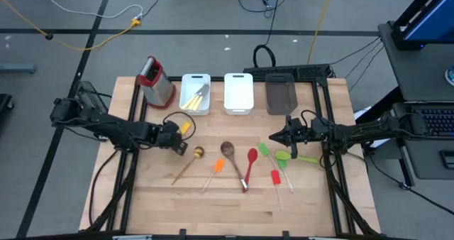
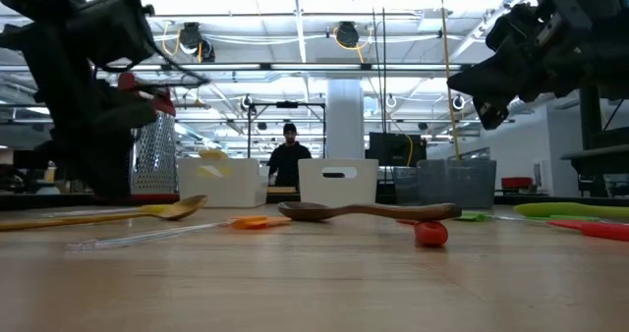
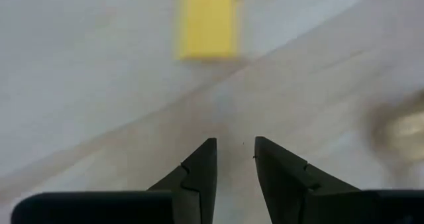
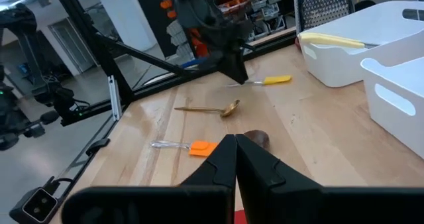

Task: Pick & Place Kitchen Items
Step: Put the yellow spatula into the black bin

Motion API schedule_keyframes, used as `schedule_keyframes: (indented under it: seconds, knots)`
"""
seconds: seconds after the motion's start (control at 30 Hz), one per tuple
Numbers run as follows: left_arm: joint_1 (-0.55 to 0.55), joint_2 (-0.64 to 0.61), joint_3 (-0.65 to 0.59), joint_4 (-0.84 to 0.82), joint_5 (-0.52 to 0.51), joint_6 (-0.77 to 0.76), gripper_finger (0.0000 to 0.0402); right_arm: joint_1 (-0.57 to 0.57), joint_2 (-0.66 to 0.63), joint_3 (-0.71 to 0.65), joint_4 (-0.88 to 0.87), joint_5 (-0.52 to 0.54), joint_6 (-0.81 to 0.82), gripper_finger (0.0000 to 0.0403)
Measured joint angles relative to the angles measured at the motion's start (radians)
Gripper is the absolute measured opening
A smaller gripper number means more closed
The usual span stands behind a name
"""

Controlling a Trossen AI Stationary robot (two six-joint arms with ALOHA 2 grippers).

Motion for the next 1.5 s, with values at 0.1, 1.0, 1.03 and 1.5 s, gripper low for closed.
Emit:
schedule_keyframes:
  seconds: [0.1, 1.0, 1.03, 1.5]
  knots:
    - [0.015, -0.001, -0.001, -0.004, 0.023, 0.014, 0.0107, 0.0, 0.0, 0.0, 0.005, 0.0, 0.013, 0.0]
    - [-0.302, -0.134, -0.017, -0.158, -0.065, -0.201, 0.0134, 0.0, 0.0, 0.0, 0.007, 0.0, -0.011, 0.0]
    - [-0.334, -0.134, -0.024, -0.16, -0.075, -0.238, 0.0134, 0.0, 0.0, 0.0, 0.007, 0.0, -0.011, 0.0]
    - [-0.509, -0.133, -0.071, -0.182, -0.272, -0.416, 0.0134, 0.0, 0.0, 0.0, 0.006, 0.0, -0.022, 0.0]
